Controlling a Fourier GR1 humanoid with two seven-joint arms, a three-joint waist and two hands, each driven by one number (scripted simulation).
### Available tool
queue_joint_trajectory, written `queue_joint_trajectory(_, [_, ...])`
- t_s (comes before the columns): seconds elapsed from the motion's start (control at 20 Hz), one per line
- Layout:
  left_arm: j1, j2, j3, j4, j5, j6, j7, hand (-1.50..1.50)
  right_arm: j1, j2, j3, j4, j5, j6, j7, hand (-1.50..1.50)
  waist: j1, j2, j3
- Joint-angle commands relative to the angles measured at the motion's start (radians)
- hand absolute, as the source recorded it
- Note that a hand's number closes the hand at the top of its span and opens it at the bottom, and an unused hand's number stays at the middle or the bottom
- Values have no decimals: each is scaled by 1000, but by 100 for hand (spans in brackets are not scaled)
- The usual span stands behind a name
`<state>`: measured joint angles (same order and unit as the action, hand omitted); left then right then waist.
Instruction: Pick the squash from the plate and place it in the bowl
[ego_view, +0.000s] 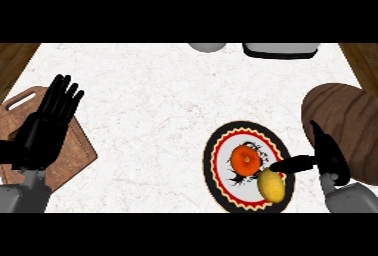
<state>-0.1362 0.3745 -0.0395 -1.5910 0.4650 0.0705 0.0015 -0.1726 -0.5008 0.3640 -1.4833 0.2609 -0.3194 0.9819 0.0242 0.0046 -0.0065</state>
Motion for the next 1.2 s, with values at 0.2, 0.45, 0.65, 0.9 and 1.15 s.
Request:
queue_joint_trajectory(0.2, [4, -21, 0, 49, -13, -21, -43, 0, -256, -26, -13, -44, -295, 404, 369, -150, -4, -1, 3])
queue_joint_trajectory(0.45, [4, -13, 27, 54, 1, -38, -33, 0, -356, -6, -17, -17, -328, 367, 497, -150, -14, -6, 4])
queue_joint_trajectory(0.65, [51, -13, 31, -20, -9, -27, -30, 0, -343, 82, 38, 16, -299, 286, 487, -150, -11, -8, 5])
queue_joint_trajectory(0.9, [41, -22, 30, 10, -14, -31, -12, 0, -340, 118, 61, 38, -271, 258, 481, -150, -17, -6, 5])
queue_joint_trajectory(1.15, [40, -20, 46, -15, -11, -29, -3, 0, -236, 105, 125, -35, -144, 187, 458, -150, -28, -10, 5])
